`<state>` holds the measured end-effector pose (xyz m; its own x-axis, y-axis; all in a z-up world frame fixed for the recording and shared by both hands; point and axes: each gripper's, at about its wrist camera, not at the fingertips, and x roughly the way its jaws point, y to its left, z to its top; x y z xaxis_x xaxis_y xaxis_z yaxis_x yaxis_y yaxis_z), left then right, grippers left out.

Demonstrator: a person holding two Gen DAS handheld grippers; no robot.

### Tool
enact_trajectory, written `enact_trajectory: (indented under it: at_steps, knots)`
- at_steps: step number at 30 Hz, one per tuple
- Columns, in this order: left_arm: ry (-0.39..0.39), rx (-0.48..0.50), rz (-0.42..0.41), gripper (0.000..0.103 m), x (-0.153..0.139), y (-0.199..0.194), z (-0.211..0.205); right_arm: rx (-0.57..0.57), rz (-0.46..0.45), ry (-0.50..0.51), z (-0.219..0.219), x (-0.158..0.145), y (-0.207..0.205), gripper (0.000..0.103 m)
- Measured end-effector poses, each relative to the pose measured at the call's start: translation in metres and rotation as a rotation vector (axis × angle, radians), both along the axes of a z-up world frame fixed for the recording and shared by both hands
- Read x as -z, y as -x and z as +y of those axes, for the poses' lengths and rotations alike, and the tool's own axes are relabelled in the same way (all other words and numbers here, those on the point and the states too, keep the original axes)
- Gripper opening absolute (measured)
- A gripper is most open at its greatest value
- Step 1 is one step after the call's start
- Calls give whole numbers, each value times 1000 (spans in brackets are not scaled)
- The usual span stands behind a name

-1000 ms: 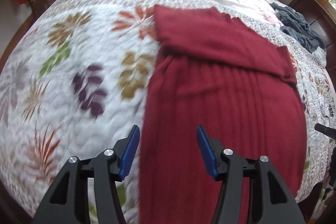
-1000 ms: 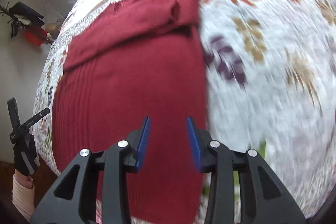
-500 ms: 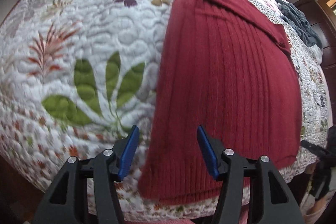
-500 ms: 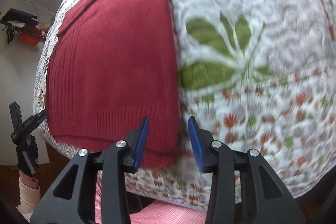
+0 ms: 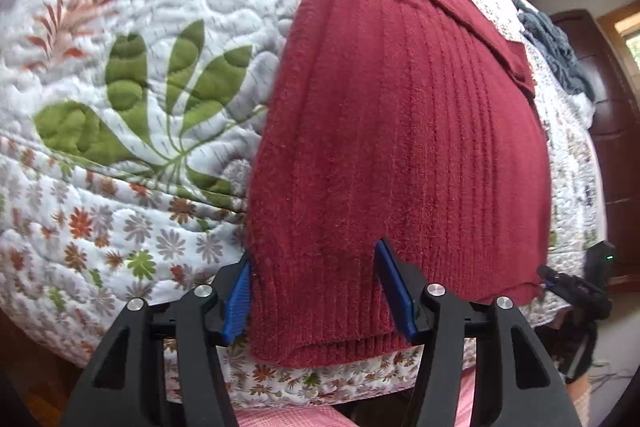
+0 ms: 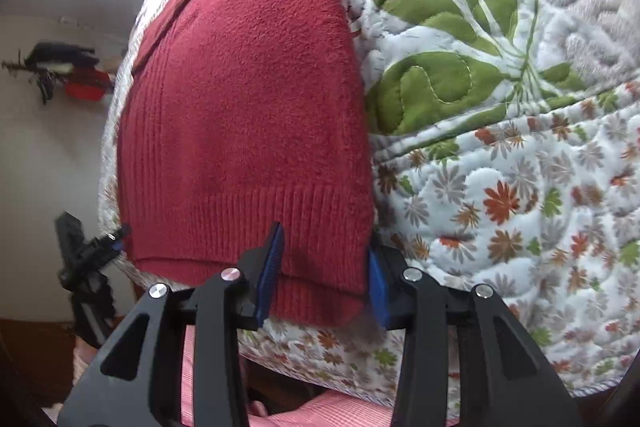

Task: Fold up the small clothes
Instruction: 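Move both tools to the sweater hem and close on it, then lift the hem with both tools and fold it toward the collar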

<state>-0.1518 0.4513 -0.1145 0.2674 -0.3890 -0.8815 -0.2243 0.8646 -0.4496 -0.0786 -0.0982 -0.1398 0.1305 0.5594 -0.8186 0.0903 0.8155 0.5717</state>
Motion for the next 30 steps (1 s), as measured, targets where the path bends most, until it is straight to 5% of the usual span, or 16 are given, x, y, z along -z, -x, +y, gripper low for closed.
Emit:
enact_trajectory:
  at_steps: [2, 8, 19, 30]
  knots:
    - [59, -41, 10, 56, 4, 1, 8, 13, 4, -17, 0, 2, -4, 33]
    - [46, -62, 27, 14, 2, 10, 13, 1, -5, -30, -2, 0, 0, 7]
    - [166, -90, -61, 9, -31, 8, 24, 17, -77, -222, -7, -38, -18, 6]
    - [217, -133, -154, 9, -71, -62, 37, 67, -100, -282, -8, -69, -96, 6]
